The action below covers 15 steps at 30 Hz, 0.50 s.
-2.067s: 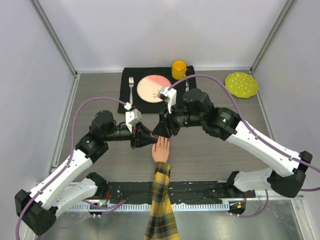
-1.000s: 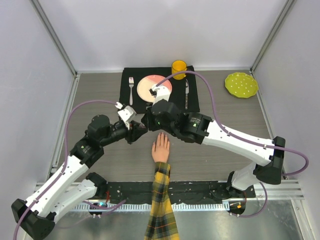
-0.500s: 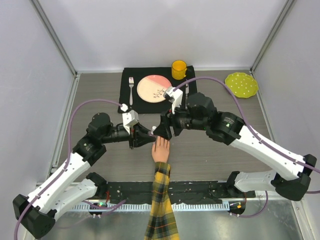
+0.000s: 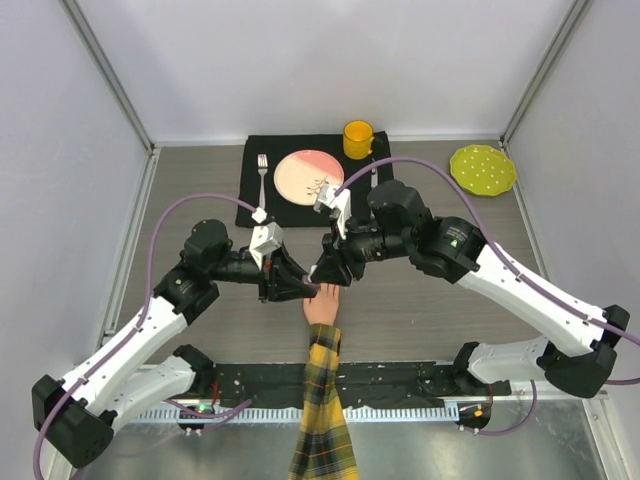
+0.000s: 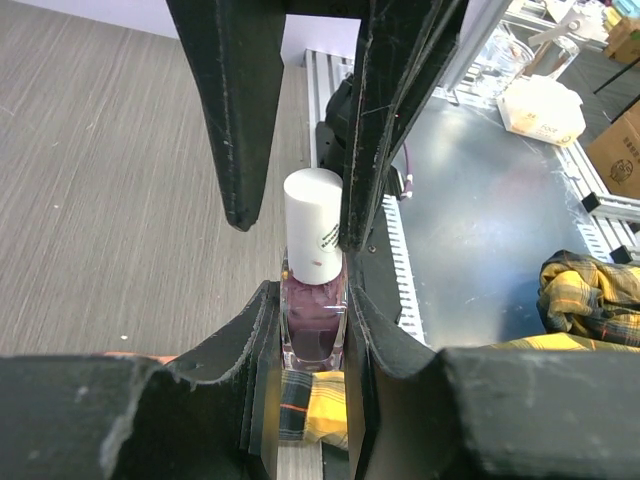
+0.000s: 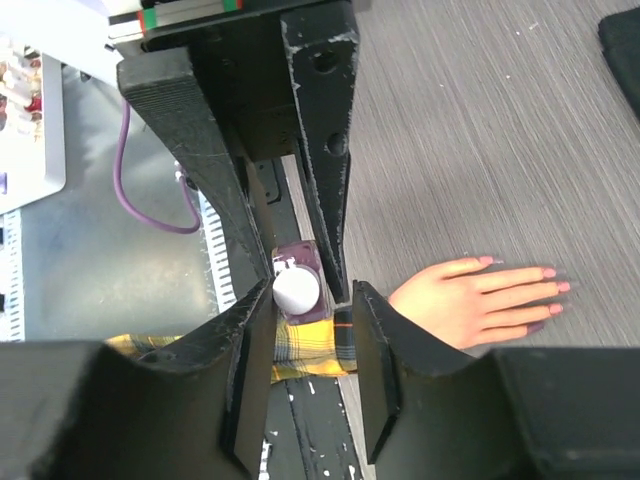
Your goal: Paint the nails
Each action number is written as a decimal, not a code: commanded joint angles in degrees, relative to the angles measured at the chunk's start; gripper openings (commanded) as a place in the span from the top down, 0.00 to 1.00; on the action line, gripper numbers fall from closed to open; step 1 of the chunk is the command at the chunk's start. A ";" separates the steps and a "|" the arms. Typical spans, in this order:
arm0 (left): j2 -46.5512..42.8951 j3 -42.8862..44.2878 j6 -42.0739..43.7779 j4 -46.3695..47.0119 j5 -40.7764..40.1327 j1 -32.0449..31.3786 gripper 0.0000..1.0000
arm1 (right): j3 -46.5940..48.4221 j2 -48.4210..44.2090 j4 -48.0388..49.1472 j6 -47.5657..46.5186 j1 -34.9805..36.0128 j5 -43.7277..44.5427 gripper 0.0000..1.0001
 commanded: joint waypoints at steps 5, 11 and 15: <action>-0.07 2.65 -0.86 2.91 2.32 0.14 1.00 | 4.78 2.69 -0.95 -2.89 -0.34 -4.74 0.71; -1.21 3.00 1.69 0.98 -2.92 0.14 1.00 | 4.35 3.75 -1.13 -2.63 -0.34 -5.62 0.99; -3.67 2.56 5.73 -2.71 -18.12 0.14 1.00 | 2.94 3.84 0.18 0.00 -0.34 -2.21 0.99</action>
